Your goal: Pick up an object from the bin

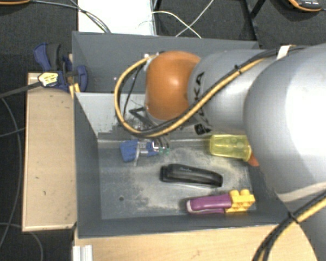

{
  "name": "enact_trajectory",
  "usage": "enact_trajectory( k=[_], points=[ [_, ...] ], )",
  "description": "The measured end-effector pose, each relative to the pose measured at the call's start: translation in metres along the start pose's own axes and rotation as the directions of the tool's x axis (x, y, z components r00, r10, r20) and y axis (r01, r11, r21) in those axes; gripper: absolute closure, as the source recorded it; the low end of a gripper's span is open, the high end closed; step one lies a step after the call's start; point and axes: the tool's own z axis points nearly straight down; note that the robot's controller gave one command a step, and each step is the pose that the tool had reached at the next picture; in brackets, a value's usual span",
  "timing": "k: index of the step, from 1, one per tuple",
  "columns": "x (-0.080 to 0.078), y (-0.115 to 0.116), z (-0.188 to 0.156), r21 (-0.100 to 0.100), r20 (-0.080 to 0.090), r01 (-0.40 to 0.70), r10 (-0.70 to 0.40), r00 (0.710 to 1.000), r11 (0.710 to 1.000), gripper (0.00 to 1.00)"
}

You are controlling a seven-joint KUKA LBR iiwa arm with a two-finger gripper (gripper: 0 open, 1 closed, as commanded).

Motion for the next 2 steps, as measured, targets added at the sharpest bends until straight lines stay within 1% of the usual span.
enact_trajectory(
  k=[1,2],
  points=[
    [0.0,0.0,-0.041,0.001,-0.005,-0.001,0.001,1.0,1.0,1.0],
    [-0.001,0.0,-0.061,-0.002,0.005,-0.002,0.002,1.0,1.0,1.0]
  ],
)
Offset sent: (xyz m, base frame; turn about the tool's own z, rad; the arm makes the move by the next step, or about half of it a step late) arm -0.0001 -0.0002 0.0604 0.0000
